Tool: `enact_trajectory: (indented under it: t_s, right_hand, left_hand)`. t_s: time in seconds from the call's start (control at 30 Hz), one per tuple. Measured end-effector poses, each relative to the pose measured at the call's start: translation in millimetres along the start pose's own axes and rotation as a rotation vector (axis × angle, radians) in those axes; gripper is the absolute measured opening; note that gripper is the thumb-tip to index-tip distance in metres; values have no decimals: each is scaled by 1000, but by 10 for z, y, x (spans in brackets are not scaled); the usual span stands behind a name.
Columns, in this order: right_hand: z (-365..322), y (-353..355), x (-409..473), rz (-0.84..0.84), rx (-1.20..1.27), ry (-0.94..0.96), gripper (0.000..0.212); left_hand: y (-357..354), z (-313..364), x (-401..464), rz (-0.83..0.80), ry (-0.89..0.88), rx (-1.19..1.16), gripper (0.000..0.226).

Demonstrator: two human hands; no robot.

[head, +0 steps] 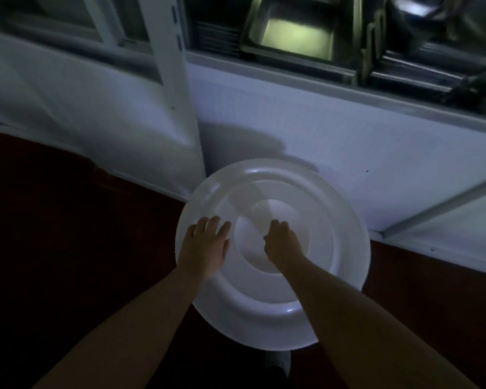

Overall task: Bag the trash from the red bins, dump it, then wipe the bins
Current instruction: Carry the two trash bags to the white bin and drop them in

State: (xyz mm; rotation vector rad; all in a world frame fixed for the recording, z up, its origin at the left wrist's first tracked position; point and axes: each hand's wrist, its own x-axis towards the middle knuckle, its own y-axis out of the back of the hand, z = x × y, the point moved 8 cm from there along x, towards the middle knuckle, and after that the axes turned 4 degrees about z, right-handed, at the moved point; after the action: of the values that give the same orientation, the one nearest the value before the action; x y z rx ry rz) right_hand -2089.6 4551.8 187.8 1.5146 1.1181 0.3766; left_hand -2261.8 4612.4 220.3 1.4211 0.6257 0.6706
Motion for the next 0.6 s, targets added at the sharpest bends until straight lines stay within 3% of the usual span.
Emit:
enact_trajectory:
  t_s: [0.27,0.6]
  right_hand:
    - [998,-252,614,-41,58,-46,34]
    - [1380,-572,970,-44,72,-53,33]
  left_hand:
    - [-892,890,667,-137,-25,0,49]
    - [-1529,1041,826,-219,3,-16,52]
